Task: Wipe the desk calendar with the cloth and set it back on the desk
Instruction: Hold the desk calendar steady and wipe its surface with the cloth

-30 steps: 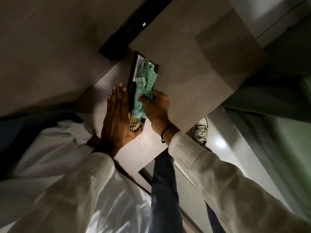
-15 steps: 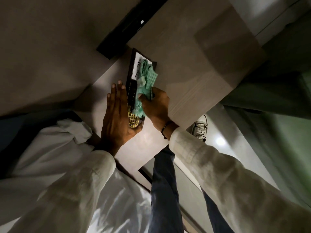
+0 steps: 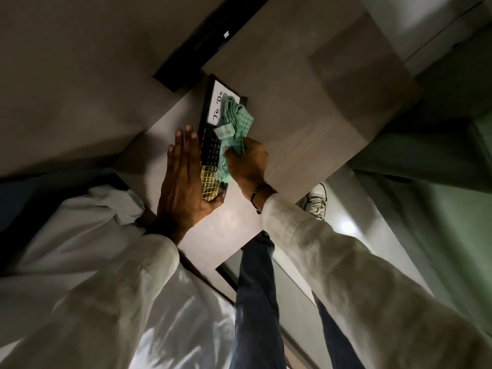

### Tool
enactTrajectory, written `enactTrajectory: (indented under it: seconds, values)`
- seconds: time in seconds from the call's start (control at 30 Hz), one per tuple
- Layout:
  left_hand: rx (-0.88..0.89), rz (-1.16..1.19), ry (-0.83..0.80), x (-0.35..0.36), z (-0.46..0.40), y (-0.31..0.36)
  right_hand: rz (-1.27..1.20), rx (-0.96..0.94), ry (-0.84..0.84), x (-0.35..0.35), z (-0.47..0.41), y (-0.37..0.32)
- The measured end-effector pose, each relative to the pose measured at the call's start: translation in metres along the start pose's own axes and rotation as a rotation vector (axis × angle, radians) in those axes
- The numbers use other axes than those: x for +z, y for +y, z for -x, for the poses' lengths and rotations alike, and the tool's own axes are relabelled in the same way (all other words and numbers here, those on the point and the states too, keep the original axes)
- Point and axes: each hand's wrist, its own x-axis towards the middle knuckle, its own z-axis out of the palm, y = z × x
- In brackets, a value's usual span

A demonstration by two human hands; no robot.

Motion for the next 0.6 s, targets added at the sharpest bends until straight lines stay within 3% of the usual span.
enactTrajectory:
  seconds: [0.17,0.3,0.43,0.6]
  values:
    - [-0.008,-0.003,0.027,0.001,0.000,0.000,-0.051,-0.047,-0.026,0.006,0.004,-0.004]
    - [0.013,-0.023,0.031,0.000,-0.001,0.002,-0.038,0.054,-0.004,0.001,-0.004,0.002]
    - [-0.006,-0.022,0.027,0.000,0.000,0.002,-0.119,-0.013,-0.047,0.007,0.005,-0.006]
    - [-0.005,-0.027,0.022,0.000,-0.001,0.002,-0.047,0.022,-0.019,0.000,-0.001,0.004]
